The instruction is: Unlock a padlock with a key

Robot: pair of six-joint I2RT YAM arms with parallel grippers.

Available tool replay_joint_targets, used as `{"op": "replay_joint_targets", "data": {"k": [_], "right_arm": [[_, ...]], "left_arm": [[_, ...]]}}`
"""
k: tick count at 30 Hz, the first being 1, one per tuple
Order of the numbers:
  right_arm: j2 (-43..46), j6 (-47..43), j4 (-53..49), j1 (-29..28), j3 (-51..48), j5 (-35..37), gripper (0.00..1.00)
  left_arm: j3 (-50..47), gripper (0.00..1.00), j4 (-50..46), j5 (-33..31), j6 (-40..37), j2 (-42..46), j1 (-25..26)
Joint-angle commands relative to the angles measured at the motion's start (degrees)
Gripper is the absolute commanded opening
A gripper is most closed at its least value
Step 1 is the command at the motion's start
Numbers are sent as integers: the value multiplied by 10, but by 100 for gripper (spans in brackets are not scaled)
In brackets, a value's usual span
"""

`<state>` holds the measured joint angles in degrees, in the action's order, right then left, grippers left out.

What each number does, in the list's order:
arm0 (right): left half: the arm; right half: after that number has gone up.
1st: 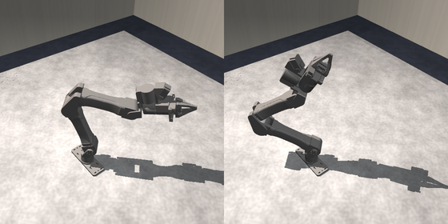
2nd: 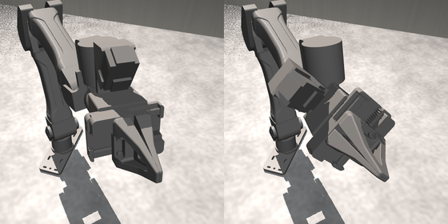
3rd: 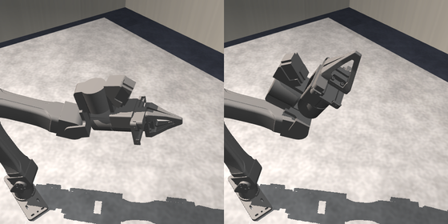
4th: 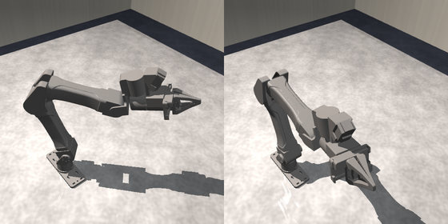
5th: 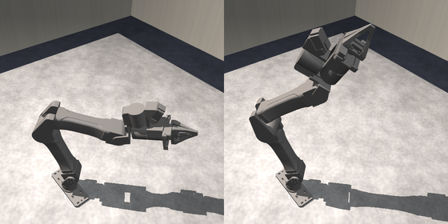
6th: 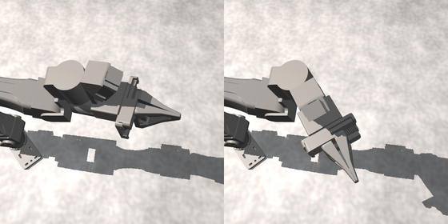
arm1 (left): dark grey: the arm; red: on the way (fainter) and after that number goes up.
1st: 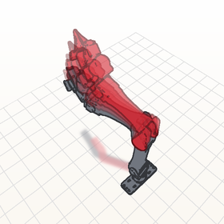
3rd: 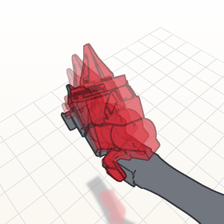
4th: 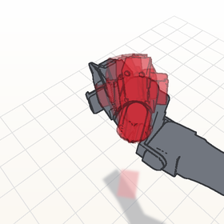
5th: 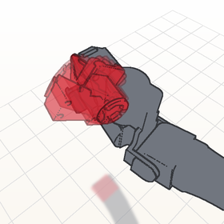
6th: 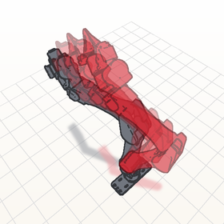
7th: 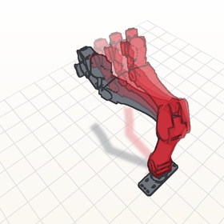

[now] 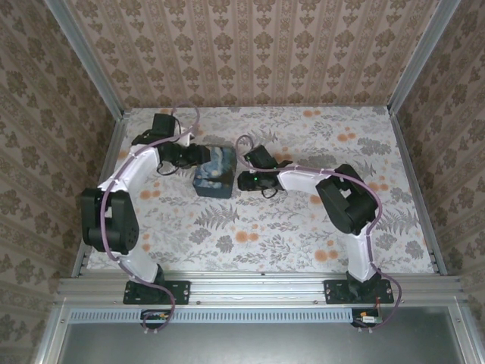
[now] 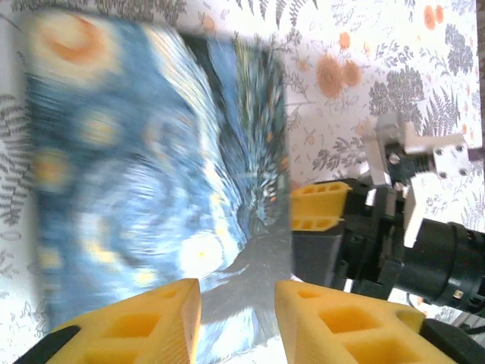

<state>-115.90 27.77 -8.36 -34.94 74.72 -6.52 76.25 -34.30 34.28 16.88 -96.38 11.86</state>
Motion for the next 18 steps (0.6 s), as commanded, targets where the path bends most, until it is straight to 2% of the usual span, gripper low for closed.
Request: {"op": "replay_joint_targets", "data": {"k": [1,3,4,5,6,7,8,10,13,14,16,17,18], "right_arm": [[52,-45,-56,25,-41,45,39],[90,-42,-32,36,-73,42,43],[115,-45,-18,40,-89,32,48],[145,-54,-3,44,-107,27,64],[171,-65,8,46,-122,32,95],[204,-82,13,51,-139,52,100],[235,-95,10,61,-154,77,100],[301,-116,14,94,-192,112,100],[411,-189,99,162,-295,172,100],[438,-215,140,192,-333,164,100],[454,-236,200,249,-389,146,100],[448,-245,254,267,-425,147,100],[436,-247,310,278,-454,152,100]], "left_arm": [[28,40,-15,-12,6,-13,14],[28,44,-4,-35,13,-3,9],[23,54,3,-57,8,6,4],[12,97,13,-99,-2,19,-3],[-8,100,34,-152,-22,36,-6],[-45,100,69,-221,-50,59,-7],[-91,100,117,-270,-73,85,-12],[-205,100,242,-317,-143,142,-25],[-375,100,421,-395,-235,209,-40],[-414,100,451,-389,-228,219,-57],[-483,100,546,-330,-214,215,-83],[-498,100,574,-328,-214,221,-84],[-523,100,652,-328,-222,218,-84]]}}
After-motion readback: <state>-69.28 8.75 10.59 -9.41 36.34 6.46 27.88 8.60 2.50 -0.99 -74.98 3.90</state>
